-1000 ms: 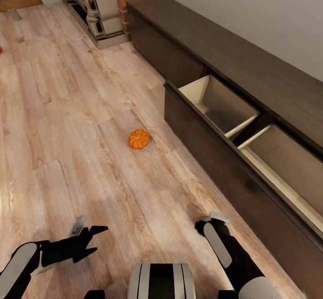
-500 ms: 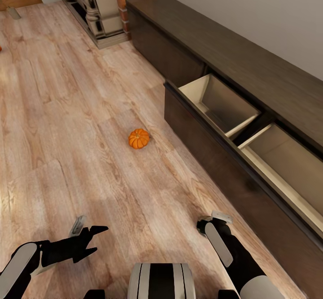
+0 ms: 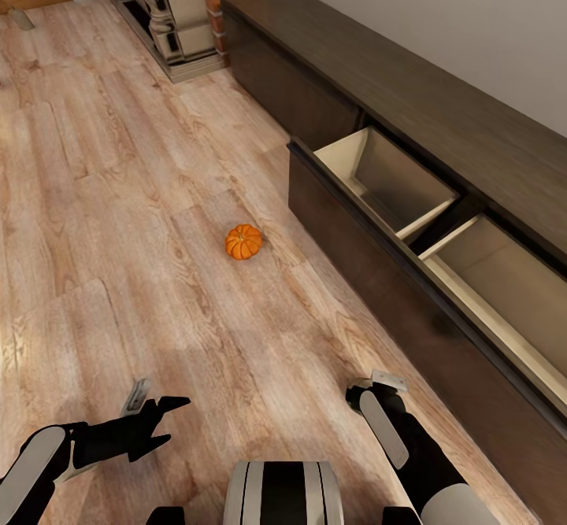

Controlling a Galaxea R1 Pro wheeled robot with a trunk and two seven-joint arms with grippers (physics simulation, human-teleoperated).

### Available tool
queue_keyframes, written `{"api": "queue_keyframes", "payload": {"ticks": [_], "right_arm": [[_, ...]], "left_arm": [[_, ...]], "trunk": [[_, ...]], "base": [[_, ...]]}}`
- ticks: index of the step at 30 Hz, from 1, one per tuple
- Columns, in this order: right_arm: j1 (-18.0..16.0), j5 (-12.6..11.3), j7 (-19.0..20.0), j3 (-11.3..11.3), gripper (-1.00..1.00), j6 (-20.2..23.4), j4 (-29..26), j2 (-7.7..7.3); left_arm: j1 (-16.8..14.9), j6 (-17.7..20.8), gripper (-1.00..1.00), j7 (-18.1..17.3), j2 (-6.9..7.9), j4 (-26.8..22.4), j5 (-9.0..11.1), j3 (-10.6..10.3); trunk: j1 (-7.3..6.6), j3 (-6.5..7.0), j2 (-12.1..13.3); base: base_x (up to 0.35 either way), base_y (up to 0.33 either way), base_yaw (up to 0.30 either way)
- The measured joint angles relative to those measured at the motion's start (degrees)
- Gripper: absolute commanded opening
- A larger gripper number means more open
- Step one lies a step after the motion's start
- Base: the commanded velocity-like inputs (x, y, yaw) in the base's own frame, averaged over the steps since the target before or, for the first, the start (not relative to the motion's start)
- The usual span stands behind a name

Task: Place each of the two pumpkins and all three candles from the living room inside a cabinet in the living room (use any cabinet), then make sure every cabinet is closed, and position the cauldron so it is next to a table in the living room.

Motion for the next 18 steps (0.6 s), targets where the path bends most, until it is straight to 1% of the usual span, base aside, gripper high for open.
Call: {"api": "queue_keyframes", "payload": {"ticks": [13, 16, 18], "right_arm": [[0.0, 0.1, 0.0, 0.1, -1.00, 0.0, 0.0, 0.07], [0.0, 0.0, 0.1, 0.1, -1.00, -0.1, 0.0, 0.09], [0.0, -0.1, 0.1, 0.1, -1.00, -0.1, 0.0, 0.09]], "left_arm": [[0.0, 0.0, 1.00, 0.0, 0.05, 0.0, 0.0, 0.0], [0.0, 0.0, 1.00, 0.0, 0.06, 0.0, 0.0, 0.0], [0.0, 0.0, 1.00, 0.0, 0.05, 0.0, 0.0, 0.0]], "trunk": [[0.00, 0.00, 0.0], [-0.08, 0.66, 0.0], [-0.07, 0.66, 0.0]], "base": [[0.000, 0.000, 0.000], [0.000, 0.000, 0.000], [0.000, 0.000, 0.000]]}}
